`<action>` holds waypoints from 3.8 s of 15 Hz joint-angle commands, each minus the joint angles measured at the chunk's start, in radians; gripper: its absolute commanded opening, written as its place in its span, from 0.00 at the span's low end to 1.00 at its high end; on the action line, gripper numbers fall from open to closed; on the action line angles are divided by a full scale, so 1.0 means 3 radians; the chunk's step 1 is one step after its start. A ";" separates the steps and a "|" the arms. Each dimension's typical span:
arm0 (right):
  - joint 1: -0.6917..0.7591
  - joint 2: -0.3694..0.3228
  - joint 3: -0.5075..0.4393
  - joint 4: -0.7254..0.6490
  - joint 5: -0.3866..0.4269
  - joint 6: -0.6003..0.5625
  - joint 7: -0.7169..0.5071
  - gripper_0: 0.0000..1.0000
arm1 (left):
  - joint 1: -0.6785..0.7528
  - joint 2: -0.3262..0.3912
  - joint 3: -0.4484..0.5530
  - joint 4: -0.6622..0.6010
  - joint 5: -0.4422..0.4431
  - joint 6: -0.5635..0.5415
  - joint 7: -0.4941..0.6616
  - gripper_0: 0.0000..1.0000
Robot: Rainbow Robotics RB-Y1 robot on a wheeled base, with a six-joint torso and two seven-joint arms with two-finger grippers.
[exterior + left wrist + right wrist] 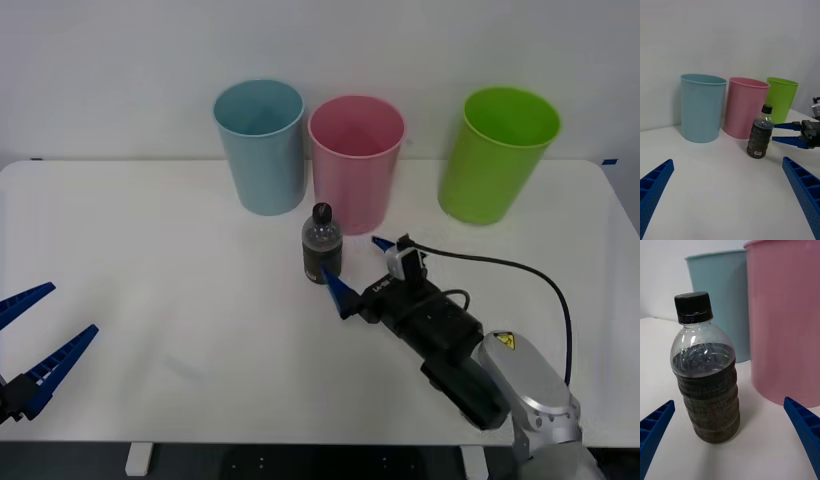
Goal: Grasp the object on the table and drop it into the matching bin: aluminum can to the light blue bin, PET bottle to the pink bin.
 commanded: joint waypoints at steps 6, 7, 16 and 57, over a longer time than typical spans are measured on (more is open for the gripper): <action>-0.0360 0.0221 0.0057 0.0541 0.0085 0.0086 0.0093 1.00 | 0.0000 0.0000 0.0000 0.0000 0.0000 0.0000 0.0000 1.00; -0.0411 0.0247 0.0057 0.0603 0.0085 0.0096 0.0108 1.00 | 0.0000 0.0000 0.0000 0.0000 0.0000 0.0000 0.0000 1.00; -0.0642 0.0354 0.0047 0.0838 0.0085 0.0183 0.0180 1.00 | 0.0000 0.0000 0.0000 0.0000 0.0000 0.0000 0.0000 1.00; -0.0176 -0.1507 -0.0051 -0.1601 -0.0334 -0.0073 -0.2024 0.00 | 0.0000 0.0000 0.0000 0.0000 0.0000 0.0000 0.0000 1.00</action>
